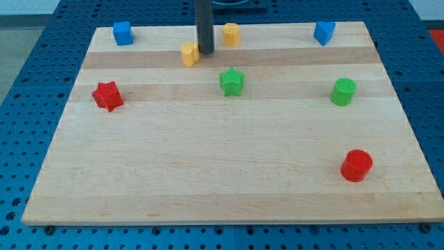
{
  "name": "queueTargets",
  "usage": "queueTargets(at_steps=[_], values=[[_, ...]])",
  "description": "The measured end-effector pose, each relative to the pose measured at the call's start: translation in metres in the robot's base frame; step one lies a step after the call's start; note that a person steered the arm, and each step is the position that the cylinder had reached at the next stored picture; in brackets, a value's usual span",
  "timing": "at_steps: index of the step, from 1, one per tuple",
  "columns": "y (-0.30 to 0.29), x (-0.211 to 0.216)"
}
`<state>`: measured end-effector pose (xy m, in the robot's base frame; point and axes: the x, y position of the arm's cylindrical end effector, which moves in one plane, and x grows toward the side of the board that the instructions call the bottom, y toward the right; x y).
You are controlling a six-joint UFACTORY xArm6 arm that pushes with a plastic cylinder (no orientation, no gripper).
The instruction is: Push the yellow heart towards the bottom left
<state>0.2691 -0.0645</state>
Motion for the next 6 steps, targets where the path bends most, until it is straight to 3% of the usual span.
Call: queueTargets(at_steps=[3,6], values=[[-0.085,-0.005],[-0.088,0.001]])
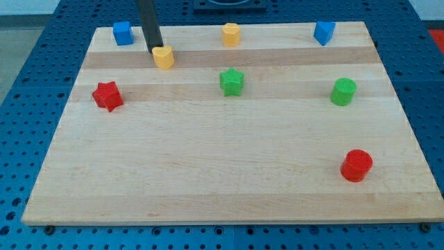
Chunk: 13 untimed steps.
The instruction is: Push the yellow heart towards the bottom left
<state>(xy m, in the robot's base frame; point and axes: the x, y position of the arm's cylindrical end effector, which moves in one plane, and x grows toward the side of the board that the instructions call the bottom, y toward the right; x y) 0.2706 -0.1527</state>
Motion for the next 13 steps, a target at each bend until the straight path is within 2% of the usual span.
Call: queueTargets(at_steps=[2,4,11,13], values=[[0.013,0.025],[0.045,0.028],[0.046,0.14],[0.04,0.155]])
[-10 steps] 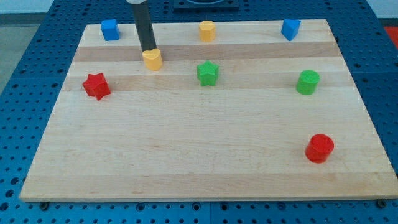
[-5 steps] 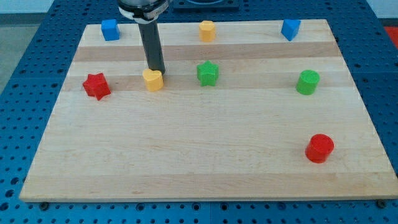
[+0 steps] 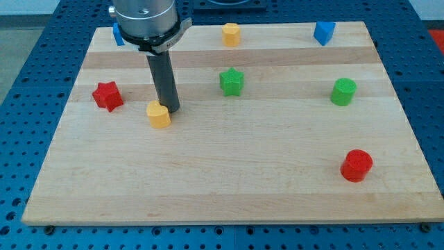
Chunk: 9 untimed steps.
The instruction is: Push the yellow heart towards the bottom left
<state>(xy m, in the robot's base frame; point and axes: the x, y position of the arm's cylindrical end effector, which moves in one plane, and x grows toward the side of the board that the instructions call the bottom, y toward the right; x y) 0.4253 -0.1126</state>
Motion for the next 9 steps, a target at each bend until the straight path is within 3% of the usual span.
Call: queueTargets(at_steps=[5,9], values=[[-0.053,0.079],[-0.061,0.056]])
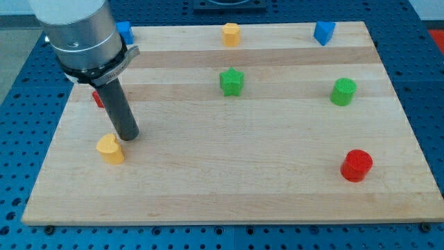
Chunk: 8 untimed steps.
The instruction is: Push the yellow heart towards the bottom left
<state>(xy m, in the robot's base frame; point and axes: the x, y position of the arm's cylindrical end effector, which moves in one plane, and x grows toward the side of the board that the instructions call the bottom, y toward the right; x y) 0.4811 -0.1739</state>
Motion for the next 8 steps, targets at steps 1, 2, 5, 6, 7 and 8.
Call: queueTargets(at_steps=[1,2,5,6,7,8], values=[[-0.004,0.003],[-0.01,0.008],[-0.027,0.031],[-0.028,0.037],[-0.028,0.041],[-0.028,0.046]])
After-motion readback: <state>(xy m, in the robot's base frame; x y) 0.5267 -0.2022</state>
